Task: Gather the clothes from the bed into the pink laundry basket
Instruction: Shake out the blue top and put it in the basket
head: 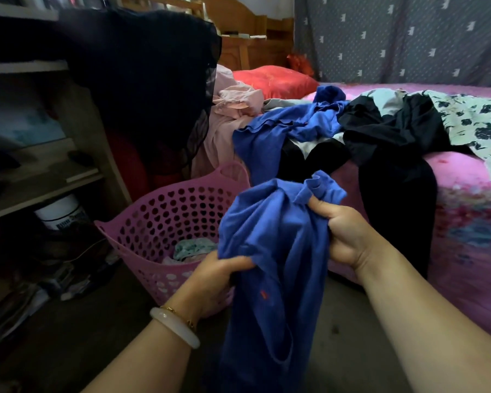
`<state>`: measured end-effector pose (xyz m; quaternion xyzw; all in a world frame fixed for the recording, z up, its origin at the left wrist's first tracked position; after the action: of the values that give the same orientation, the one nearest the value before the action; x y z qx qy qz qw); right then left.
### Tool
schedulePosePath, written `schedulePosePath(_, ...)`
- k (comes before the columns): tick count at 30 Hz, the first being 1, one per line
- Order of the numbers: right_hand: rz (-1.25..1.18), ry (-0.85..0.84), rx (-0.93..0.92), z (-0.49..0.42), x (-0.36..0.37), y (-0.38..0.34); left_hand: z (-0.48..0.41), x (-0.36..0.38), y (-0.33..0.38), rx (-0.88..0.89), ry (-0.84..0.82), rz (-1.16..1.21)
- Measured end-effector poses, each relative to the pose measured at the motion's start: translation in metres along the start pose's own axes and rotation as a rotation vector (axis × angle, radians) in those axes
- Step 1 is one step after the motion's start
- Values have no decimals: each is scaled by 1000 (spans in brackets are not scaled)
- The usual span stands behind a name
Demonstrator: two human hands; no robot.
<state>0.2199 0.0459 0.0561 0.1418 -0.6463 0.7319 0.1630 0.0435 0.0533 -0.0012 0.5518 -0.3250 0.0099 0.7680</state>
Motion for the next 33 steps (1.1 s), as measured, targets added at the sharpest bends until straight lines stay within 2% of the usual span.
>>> schedulePosePath(2,336,145,-57,0,-16,-2,0,-7,17,116,124,5)
schedulePosePath(4,905,224,-93,2,-27,-6,-3,-17,34,255,226,-230)
schedulePosePath(6,1376,229,15,3,-33,-2,-5,-14,48,378,240,-512)
schedulePosePath(8,1579,229,130,4,-33,0,-7,-4,53,446,192,-717)
schedulePosePath(11,1633,181,13,1,-21,-6,-6,11,55,503,113,-930)
schedulePosePath(14,1483,-149,-329,1,17,-3,-1,35,57,575,-42,-999)
schedulePosePath(15,1376,-249,-371,1,27,2,2,45,60,609,-93,-954)
schedulePosePath(16,1288,-281,-385,-2,30,8,4,52,64,649,-122,-892)
schedulePosePath(17,1234,-259,-408,-7,29,13,5,55,68,682,-118,-828)
schedulePosePath(19,1239,-93,-496,-16,21,12,2,49,71,692,-78,-685)
schedulePosePath(21,1149,-4,-550,-17,16,6,-7,30,62,556,-73,-602)
schedulePosePath(25,919,-162,-534,-10,30,-4,-16,-3,14,173,-94,-803)
schedulePosePath(27,835,-225,-557,-3,37,-10,-16,-13,-5,64,-39,-862)
schedulePosePath(29,772,-201,-546,-2,35,-15,-16,-22,-15,21,38,-1004)
schedulePosePath(31,747,-65,-516,-4,20,-20,-15,-32,-13,24,160,-1109)
schedulePosePath(33,953,203,-514,-8,-7,-24,-14,-44,-1,87,315,-1091)
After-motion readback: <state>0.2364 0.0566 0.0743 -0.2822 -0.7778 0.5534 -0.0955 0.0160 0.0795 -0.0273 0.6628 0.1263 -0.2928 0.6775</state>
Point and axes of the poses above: each hand's wrist, its own z-axis away from the middle knuckle, its own x-axis out of the palm, y = z × x, the point moved 6 cm from there along -z, towards the middle knuckle, and after that the axes turned 8 degrees about z, right-handed, at the moved point
